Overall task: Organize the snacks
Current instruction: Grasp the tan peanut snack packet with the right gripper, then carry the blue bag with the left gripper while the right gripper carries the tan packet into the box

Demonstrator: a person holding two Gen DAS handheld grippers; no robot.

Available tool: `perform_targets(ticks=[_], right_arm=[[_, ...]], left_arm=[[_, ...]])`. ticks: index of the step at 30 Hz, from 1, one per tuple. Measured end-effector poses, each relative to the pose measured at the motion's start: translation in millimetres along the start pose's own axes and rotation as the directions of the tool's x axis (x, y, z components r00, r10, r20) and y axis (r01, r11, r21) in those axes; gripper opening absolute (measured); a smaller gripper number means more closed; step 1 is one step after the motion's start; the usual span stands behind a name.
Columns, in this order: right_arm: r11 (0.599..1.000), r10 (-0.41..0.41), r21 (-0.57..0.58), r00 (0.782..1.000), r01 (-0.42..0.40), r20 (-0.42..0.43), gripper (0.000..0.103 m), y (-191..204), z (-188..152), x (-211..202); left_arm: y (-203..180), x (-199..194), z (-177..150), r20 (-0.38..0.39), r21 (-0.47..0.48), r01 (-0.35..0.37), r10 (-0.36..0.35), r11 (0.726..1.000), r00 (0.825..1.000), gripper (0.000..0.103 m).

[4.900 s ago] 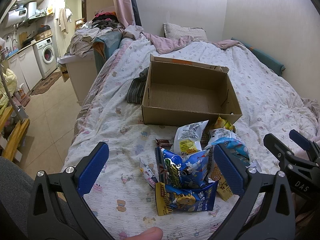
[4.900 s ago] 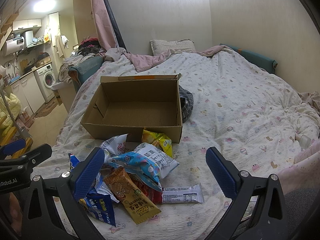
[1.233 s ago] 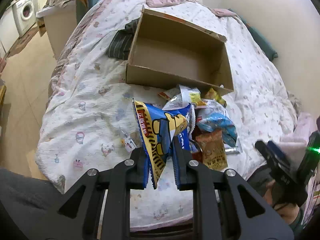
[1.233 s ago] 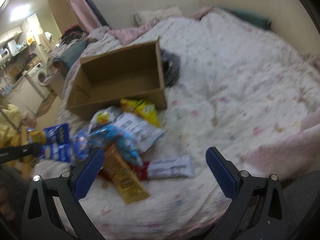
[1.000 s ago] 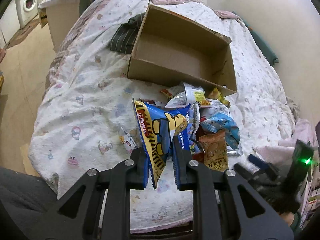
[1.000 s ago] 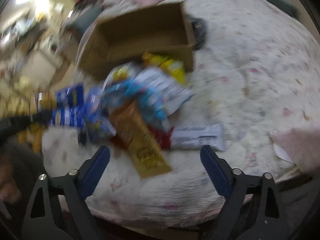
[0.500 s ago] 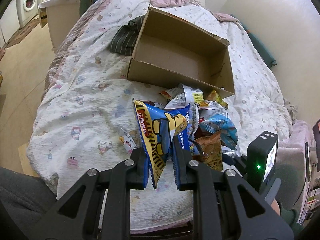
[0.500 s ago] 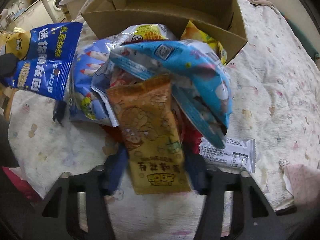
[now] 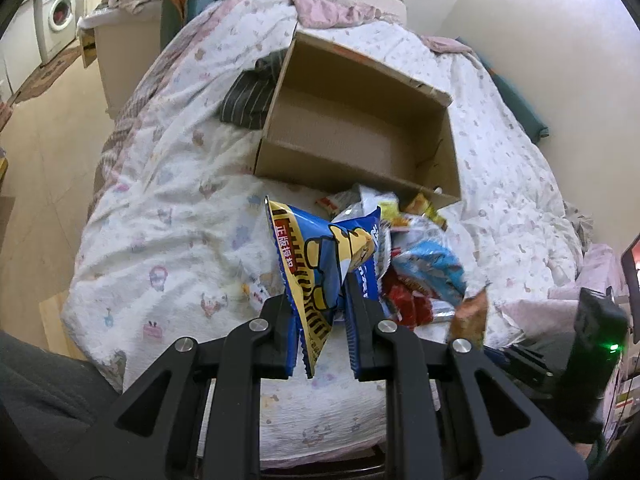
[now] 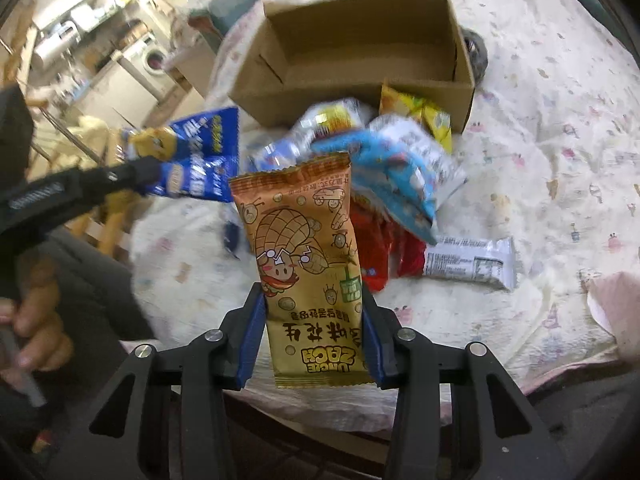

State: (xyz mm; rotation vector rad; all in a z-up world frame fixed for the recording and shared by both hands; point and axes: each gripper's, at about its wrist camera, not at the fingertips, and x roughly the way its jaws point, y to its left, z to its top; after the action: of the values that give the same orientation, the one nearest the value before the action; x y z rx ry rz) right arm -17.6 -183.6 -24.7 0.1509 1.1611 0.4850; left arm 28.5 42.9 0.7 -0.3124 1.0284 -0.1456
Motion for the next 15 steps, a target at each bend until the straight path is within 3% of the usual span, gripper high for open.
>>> perform_targets(ticks=[8,15], right_arm=[[1.0,0.02,0.021,0.993,-0.023,0.116,0.045,-9.8,52.2,-36.3],[0.999,-0.001,0.035,0.988,-0.004,0.155,0.045,-28.9,110.8,-30.5]], left_arm=[[-20.7,-5.5,48.8,0.03,0.046,0.006,-0.008,0.999,1.0,0.016],[-32.3,15.1,104.4,0.037,0.078,-0.016,0.014,0.997,0.999,0.016]])
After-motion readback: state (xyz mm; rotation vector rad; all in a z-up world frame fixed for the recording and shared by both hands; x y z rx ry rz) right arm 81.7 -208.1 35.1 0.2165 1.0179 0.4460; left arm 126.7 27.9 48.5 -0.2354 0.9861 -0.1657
